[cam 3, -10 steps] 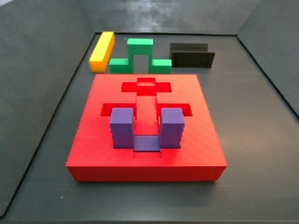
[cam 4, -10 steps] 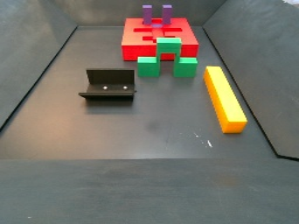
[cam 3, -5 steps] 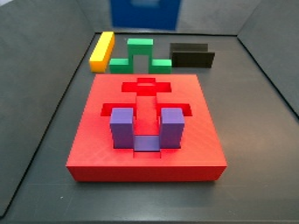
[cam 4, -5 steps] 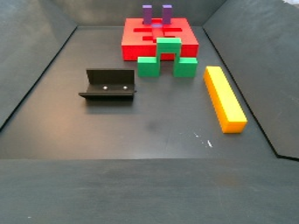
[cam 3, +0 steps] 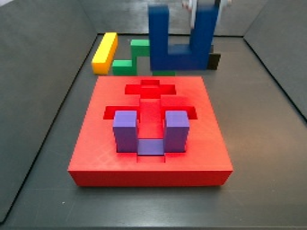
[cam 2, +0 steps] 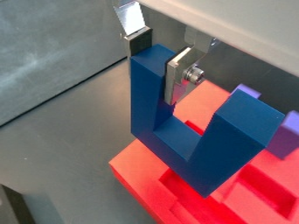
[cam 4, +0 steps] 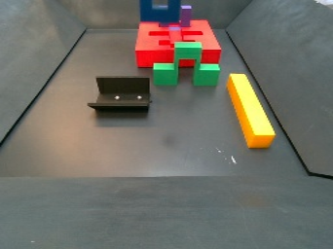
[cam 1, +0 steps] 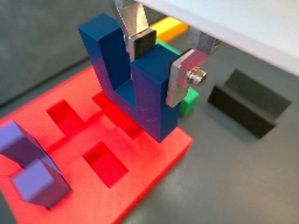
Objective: Pick up the blue object. Move up. Place the blue object on the fixture. Regrasp the blue object. Move to above the board. Insert the blue object.
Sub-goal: Insert the blue object.
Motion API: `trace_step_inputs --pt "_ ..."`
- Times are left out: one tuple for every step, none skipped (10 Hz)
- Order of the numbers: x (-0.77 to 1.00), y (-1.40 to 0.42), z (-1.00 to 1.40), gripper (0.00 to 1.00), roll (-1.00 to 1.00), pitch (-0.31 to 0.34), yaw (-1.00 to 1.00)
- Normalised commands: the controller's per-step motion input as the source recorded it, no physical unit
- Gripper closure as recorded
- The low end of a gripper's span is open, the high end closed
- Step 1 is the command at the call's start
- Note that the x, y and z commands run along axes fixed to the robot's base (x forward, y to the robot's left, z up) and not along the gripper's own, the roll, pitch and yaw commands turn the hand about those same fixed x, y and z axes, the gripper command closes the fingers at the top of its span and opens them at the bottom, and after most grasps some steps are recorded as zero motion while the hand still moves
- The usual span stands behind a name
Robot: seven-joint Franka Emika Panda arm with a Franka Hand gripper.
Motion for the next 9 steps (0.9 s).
trace_step_inputs --pt "0.0 0.14 -0.46 1.0 -0.17 -0.253 0.02" --pt "-0.09 0.17 -0.27 1.0 -0.27 -0.28 0.18" --pt "-0.15 0.16 -0.09 1.0 -0.35 -0.307 0.28" --pt "-0.21 0.08 0.0 1.0 -0.29 -0.333 0.23" --pt "-0.17 0.03 0.01 1.0 -0.15 -0.211 0.15" --pt "-0.05 0.0 0.0 1.0 0.08 0.0 -0.01" --pt "-0.06 -0.08 -0.03 1.0 0.28 0.219 -0.2" --pt "0.02 -0.05 0.0 1.0 0.25 0.486 -0.28" --pt "0.0 -0.02 0.07 1.0 0.26 0.5 -0.27"
